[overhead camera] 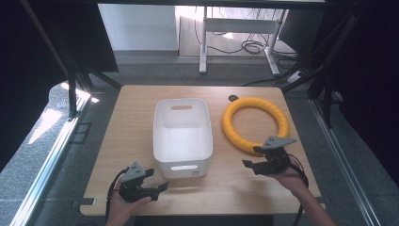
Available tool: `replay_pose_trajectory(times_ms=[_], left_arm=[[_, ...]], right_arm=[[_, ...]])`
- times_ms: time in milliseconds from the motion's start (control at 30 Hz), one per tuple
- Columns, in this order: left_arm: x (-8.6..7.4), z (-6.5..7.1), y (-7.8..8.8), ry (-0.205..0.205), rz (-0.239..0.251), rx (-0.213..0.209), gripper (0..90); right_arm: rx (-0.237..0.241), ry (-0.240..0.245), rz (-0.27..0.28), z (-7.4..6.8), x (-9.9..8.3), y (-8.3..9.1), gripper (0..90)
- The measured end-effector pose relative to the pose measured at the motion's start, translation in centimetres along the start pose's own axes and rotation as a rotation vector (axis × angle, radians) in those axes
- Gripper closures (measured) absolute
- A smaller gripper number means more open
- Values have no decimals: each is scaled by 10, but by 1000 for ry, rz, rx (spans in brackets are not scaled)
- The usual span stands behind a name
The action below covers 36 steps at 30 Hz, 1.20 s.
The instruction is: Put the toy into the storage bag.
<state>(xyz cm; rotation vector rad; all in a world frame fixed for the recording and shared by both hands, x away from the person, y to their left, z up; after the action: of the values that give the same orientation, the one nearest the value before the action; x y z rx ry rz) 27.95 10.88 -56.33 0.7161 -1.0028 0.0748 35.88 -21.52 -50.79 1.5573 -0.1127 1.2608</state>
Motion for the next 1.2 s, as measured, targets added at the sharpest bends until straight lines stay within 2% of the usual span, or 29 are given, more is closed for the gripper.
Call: replay_pose_trajectory(times_ms=[100, 200, 333, 533, 667, 767, 833, 867, 967, 1033, 1200], left_arm=[[-2, 0, -2, 0, -8, -2, 211], [-2, 1, -3, 0, -11, -5, 211], [-2, 2, -5, -1, -10, -4, 212], [-3, 3, -7, -2, -15, -12, 212], [-4, 3, -7, -4, -18, -14, 212], [-4, 4, -9, -3, -23, -17, 212], [-5, 4, -9, -2, -27, -17, 212], [-5, 5, -10, -3, -30, -19, 212], [-5, 5, -11, -3, -32, -22, 212], [-5, 5, -11, -4, -33, -23, 212], [-4, 6, -10, -7, -29, -26, 212]], right_arm=[[17, 21, -18, 11, 9, 3, 294], [27, 19, -31, 19, 14, 2, 295], [8, 41, -55, 33, 21, -2, 313], [6, 65, -79, 38, 32, -9, 308], [9, 84, -112, 39, 31, -16, 305], [20, 116, -164, 40, 27, -27, 303], [22, 122, -173, 40, 26, -30, 302], [30, 132, -199, 41, 24, -36, 300], [38, 128, -214, 43, 22, -42, 301], [41, 130, -249, 45, 17, -50, 300], [42, 136, -289, 50, 12, -61, 304]])
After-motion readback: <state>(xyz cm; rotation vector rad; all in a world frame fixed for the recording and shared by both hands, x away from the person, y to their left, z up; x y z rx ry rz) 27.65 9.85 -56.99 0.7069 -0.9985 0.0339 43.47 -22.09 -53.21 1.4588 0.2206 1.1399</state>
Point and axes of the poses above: each handheld gripper's, and its own axes: y roughly backward along the jaws, x roughly out of its top, z roughly to its right, the point moved 10 cm from there along -y, roughly forward along the jaws, and after that the axes turned 12 degrees about -x, right-handed, at the moved point
